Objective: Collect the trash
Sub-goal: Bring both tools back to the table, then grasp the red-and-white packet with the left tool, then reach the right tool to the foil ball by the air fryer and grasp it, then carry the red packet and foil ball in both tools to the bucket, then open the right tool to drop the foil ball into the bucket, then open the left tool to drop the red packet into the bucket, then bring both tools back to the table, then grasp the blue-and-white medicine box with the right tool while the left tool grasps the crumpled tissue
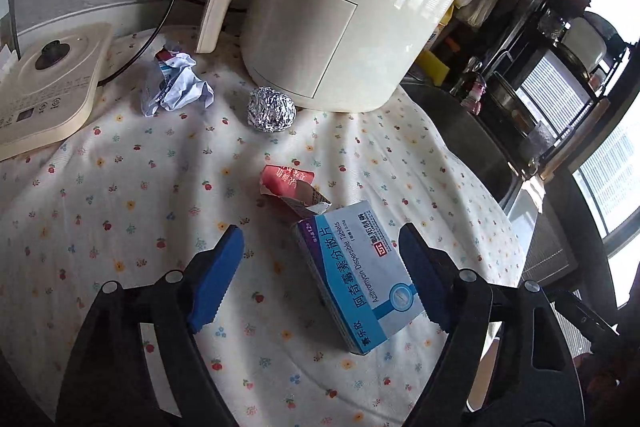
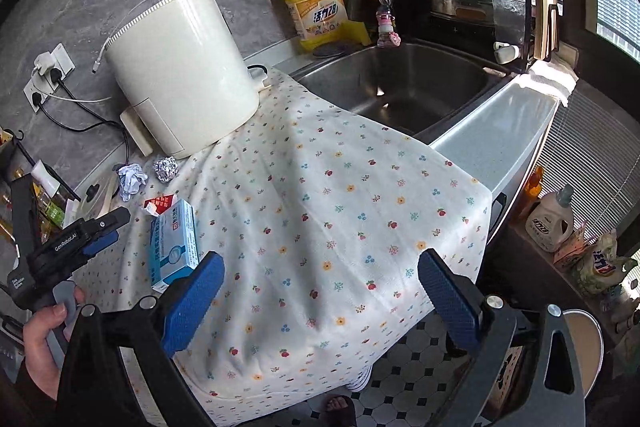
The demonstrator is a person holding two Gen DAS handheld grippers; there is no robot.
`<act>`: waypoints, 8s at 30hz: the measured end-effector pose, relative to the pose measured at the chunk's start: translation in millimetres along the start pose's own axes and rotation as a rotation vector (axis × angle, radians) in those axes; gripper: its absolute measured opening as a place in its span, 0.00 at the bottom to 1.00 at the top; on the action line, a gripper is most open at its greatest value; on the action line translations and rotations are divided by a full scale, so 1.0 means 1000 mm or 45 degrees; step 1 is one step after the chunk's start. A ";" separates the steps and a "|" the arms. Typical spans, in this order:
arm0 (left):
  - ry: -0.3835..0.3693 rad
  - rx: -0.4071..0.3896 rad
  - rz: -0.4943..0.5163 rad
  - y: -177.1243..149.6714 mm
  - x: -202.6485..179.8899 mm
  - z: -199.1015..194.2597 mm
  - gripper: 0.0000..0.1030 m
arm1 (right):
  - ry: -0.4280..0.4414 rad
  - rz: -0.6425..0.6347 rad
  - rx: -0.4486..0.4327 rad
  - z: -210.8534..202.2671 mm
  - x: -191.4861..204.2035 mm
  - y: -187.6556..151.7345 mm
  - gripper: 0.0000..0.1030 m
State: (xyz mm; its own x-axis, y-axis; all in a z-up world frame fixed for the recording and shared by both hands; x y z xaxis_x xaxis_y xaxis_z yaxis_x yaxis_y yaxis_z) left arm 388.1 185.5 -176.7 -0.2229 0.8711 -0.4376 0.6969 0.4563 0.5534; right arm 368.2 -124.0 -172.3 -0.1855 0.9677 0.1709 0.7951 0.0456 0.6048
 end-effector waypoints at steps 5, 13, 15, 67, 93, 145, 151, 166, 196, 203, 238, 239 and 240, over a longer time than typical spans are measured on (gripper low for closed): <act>0.008 0.075 0.005 0.015 0.009 0.025 0.73 | -0.002 -0.028 0.002 0.005 0.018 0.013 0.91; 0.046 0.119 -0.062 0.018 0.012 0.057 0.66 | 0.054 -0.107 0.048 0.034 0.027 0.037 0.91; 0.079 0.140 -0.097 0.018 0.015 0.062 0.51 | 0.087 -0.140 0.064 0.046 0.033 0.046 0.91; 0.422 -0.278 -0.617 0.001 0.159 -0.098 0.12 | 0.460 -0.831 0.186 0.179 0.275 0.072 0.27; -0.124 0.056 0.075 0.013 -0.006 -0.020 0.12 | -0.136 -0.143 0.020 0.022 0.042 0.024 0.27; -0.462 0.592 0.734 -0.358 -0.448 0.047 0.12 | -0.536 0.549 0.070 -0.218 -0.430 -0.211 0.63; -0.500 0.696 0.761 -0.388 -0.464 0.053 0.25 | -0.570 0.591 0.070 -0.234 -0.444 -0.229 0.64; -0.414 0.477 0.627 -0.297 -0.405 0.028 0.82 | -0.480 0.490 0.020 -0.200 -0.384 -0.181 0.76; 0.044 -0.061 0.078 -0.070 -0.063 -0.079 0.94 | -0.007 -0.111 -0.005 -0.038 -0.033 -0.019 0.92; 0.116 -0.111 0.022 -0.048 -0.001 -0.089 0.94 | 0.070 -0.217 0.024 0.000 0.038 -0.010 0.92; 0.159 -0.088 -0.001 0.082 0.103 -0.006 0.94 | -0.003 -0.442 0.194 0.126 0.152 0.034 0.61; 0.159 -0.084 0.004 0.087 0.102 0.000 0.94 | -0.007 -0.430 0.189 0.126 0.150 0.036 0.61; 0.158 -0.081 0.007 0.093 0.102 0.005 0.94 | -0.009 -0.417 0.184 0.126 0.147 0.038 0.61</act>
State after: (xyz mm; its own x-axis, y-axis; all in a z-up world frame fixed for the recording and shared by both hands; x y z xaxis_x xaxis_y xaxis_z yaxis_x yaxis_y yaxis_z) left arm 433.3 315.6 -173.5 -0.3049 0.8875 -0.3455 0.6545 0.4588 0.6010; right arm 443.8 51.0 -222.0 -0.4401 0.8977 -0.0196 0.7679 0.3876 0.5100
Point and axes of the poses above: each gripper's, at about its wrist camera, not at the fingertips, and z roughly the way its jaws point, x to its left, y to its top, the point moved 6 cm from there along z, roughly the way its jaws point, and after that the axes turned 6 degrees about -z, right-handed, at the moved point
